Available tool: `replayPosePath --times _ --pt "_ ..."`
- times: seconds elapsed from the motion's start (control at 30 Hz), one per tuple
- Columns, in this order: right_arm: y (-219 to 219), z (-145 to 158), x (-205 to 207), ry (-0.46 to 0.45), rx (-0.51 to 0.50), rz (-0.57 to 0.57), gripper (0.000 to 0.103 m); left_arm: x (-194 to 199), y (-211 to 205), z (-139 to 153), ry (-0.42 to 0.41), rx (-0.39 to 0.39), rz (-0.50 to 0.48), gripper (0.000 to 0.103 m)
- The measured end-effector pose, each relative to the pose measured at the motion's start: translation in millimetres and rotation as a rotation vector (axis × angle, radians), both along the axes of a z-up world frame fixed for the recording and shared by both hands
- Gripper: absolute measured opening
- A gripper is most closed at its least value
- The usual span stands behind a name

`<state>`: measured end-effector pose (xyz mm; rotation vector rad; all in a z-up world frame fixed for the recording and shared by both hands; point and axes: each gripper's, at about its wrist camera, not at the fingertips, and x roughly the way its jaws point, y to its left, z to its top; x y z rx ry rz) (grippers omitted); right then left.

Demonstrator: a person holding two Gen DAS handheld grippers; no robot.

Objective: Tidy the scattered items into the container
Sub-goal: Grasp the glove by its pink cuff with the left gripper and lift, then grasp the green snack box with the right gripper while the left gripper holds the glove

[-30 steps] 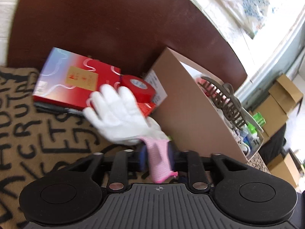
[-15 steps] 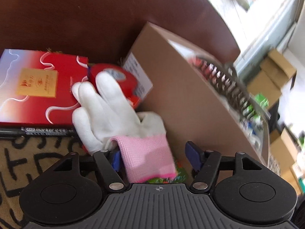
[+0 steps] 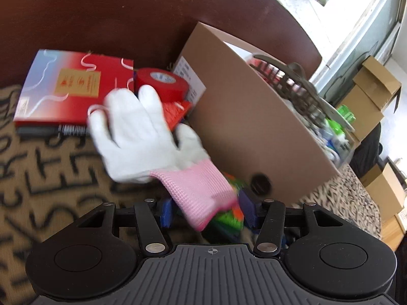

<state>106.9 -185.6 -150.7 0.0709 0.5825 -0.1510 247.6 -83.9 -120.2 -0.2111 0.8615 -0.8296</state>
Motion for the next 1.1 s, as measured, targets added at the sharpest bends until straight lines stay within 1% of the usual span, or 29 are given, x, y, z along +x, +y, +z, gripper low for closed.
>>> replayPosePath --times 0.07,0.1,0.23,0.3,0.43,0.47,0.5,0.53,0.57,0.6,0.63,0.7,0.77,0.87,0.9,0.97,1.03,1.1 --pt "-2 6 -17 -0.008 -0.015 0.029 0.046 -17 3 2 0.007 0.005 0.015 0.064" --pt "-1 8 -22 -0.008 -0.019 0.048 0.046 -25 5 2 0.011 0.007 0.024 0.062" --pt "1 13 -55 0.002 -0.009 0.093 0.046 -57 16 1 0.060 -0.032 0.069 0.064" --pt "5 15 -69 0.010 0.002 0.107 0.047 -75 19 1 0.071 -0.040 0.087 0.064" --pt "-6 21 -73 0.021 0.004 0.147 0.049 -108 28 -1 0.108 -0.081 0.110 0.063" --pt "-8 21 -79 0.026 0.011 0.151 0.051 -112 29 -2 0.120 -0.095 0.108 0.064" --pt "-11 20 -82 0.033 0.019 0.151 0.055 -116 32 -3 0.131 -0.113 0.116 0.066" --pt "-16 16 -77 0.038 0.026 0.149 0.058 -117 34 -2 0.130 -0.128 0.136 0.069" --pt "-17 16 -78 0.041 0.029 0.146 0.062 -118 36 1 0.120 -0.131 0.160 0.077" --pt "-19 16 -78 0.037 0.032 0.139 0.066 -117 38 4 0.103 -0.127 0.191 0.083" --pt "-18 17 -82 0.028 0.034 0.134 0.069 -115 40 8 0.086 -0.122 0.222 0.083" --pt "-16 18 -81 0.008 0.026 0.125 0.075 -106 41 13 0.068 -0.125 0.249 0.084" --pt "-15 17 -74 0.007 0.024 0.109 0.079 -95 40 14 0.061 -0.125 0.279 0.084" --pt "-14 13 -63 0.016 0.057 0.104 0.079 -76 37 5 0.085 -0.121 0.320 0.084" --pt "-13 11 -59 0.020 0.060 0.103 0.081 -70 35 1 0.095 -0.117 0.332 0.084" --pt "-9 8 -54 0.020 0.054 0.105 0.084 -60 31 -6 0.112 -0.114 0.344 0.084" --pt "-8 3 -48 0.028 0.034 0.095 0.084 -51 27 -10 0.120 -0.118 0.350 0.083" --pt "-13 -2 -43 0.048 0.041 0.071 0.083 -42 24 -12 0.131 -0.129 0.351 0.083"
